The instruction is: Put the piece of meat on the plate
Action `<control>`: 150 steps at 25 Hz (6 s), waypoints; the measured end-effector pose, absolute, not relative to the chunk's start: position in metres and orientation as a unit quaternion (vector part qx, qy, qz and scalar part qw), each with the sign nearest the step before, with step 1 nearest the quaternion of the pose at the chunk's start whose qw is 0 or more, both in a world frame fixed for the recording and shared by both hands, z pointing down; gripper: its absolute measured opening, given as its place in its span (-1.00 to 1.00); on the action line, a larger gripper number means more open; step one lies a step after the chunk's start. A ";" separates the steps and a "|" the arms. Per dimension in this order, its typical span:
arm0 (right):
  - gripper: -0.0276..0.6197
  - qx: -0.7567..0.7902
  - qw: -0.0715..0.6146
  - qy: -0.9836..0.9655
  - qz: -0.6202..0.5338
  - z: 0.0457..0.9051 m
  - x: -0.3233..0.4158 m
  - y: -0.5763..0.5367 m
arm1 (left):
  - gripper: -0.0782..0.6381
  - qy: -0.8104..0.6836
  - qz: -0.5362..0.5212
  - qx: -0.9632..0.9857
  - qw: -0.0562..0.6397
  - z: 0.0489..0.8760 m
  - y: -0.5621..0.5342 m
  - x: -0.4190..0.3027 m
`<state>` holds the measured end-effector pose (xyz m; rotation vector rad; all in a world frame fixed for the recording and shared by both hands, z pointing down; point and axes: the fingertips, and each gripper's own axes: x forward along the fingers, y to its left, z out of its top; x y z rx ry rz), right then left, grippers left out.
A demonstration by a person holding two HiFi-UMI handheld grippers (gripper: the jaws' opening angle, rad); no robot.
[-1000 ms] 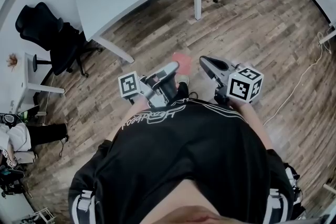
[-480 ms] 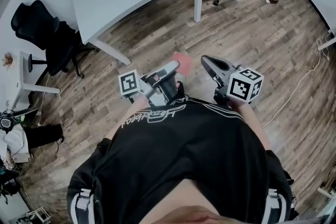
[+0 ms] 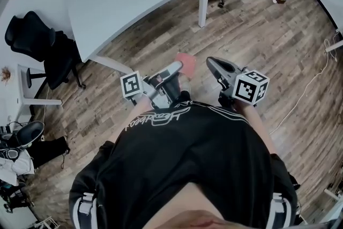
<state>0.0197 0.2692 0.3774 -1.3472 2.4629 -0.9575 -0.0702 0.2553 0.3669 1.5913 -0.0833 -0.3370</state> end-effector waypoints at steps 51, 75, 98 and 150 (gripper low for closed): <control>-0.89 -0.437 0.054 0.829 -0.345 0.383 0.029 -0.082 | -0.53 -0.075 -0.198 0.703 0.679 0.371 -0.090 -0.079; -0.89 -0.388 0.028 0.829 -0.403 0.425 0.098 -0.234 | -0.53 -0.144 -0.171 0.675 0.703 0.423 -0.228 0.009; -0.89 -0.337 -0.020 0.845 -0.416 0.463 0.129 -0.346 | -0.53 -0.275 -0.116 0.677 0.673 0.487 -0.333 0.035; -0.89 -0.339 -0.025 0.827 -0.448 0.491 0.151 -0.366 | -0.47 -0.397 0.077 0.731 0.549 0.541 -0.370 0.026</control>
